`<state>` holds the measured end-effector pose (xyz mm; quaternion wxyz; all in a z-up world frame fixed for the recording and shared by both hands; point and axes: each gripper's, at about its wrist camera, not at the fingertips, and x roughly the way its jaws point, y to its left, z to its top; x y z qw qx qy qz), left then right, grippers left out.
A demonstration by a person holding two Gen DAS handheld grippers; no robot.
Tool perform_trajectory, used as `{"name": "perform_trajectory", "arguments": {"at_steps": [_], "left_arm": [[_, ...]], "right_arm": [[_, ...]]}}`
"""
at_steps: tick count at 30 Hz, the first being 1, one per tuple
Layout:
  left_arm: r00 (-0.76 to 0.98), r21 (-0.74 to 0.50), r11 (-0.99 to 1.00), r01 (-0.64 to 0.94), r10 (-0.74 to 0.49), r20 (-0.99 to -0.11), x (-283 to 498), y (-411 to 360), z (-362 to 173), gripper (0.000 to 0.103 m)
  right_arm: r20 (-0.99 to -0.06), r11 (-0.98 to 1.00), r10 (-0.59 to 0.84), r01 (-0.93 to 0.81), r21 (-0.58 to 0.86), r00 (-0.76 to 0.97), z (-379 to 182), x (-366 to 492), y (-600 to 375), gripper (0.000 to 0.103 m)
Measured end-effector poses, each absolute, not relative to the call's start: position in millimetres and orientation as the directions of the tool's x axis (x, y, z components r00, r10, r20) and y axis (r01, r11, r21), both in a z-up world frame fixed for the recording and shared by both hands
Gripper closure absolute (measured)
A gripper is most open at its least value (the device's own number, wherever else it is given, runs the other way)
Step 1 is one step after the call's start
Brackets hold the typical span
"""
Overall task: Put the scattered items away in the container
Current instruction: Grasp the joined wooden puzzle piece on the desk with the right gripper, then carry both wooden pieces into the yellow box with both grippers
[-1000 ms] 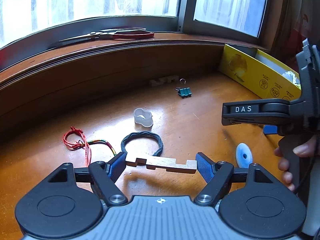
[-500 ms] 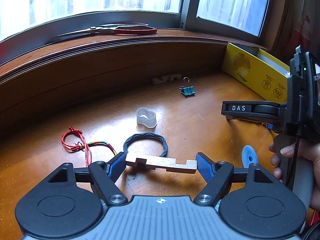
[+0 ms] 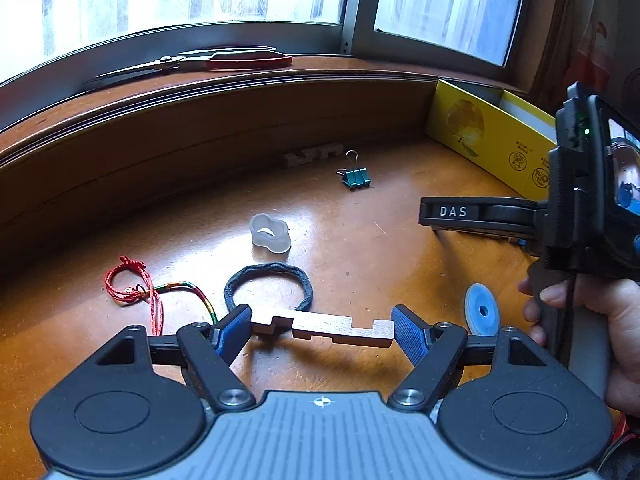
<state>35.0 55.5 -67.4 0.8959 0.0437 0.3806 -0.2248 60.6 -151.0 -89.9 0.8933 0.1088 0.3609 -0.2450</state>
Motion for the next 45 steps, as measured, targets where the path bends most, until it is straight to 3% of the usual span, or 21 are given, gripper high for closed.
{"name": "perform_trajectory", "arguments": {"at_steps": [4,9,19,29,35,45], "left_arm": [[0.617,-0.089,0.902,0.422,-0.358,-0.701,36,58,-67,0.026],[0.630,-0.081,0.909,0.410,-0.347,-0.695,33,59,-65,0.026],[0.671,-0.043,0.910,0.412,-0.335,-0.662,18,53,-46,0.026],[0.659,-0.058,0.906,0.419,-0.347,-0.667,10,43,-44,0.026],[0.666,-0.010,0.888,0.460,-0.353,-0.658,15,19,-15,0.026],[0.696,0.046,0.862,0.505,-0.375,-0.613,18,-61,23,0.026]], "right_arm": [[-0.680,0.863,-0.366,0.506,0.008,0.635,-91,65,-147,0.007],[-0.664,0.868,-0.367,0.496,0.006,0.651,-89,62,-148,0.027],[-0.690,0.878,-0.270,0.466,0.111,0.672,-74,45,-158,0.027],[-0.691,0.925,-0.105,0.325,0.196,0.715,-44,18,-167,0.027],[-0.655,0.936,-0.019,0.243,0.253,0.756,-20,0,-186,0.027],[-0.604,0.925,0.007,0.224,0.306,0.797,5,-26,-252,0.027]]}}
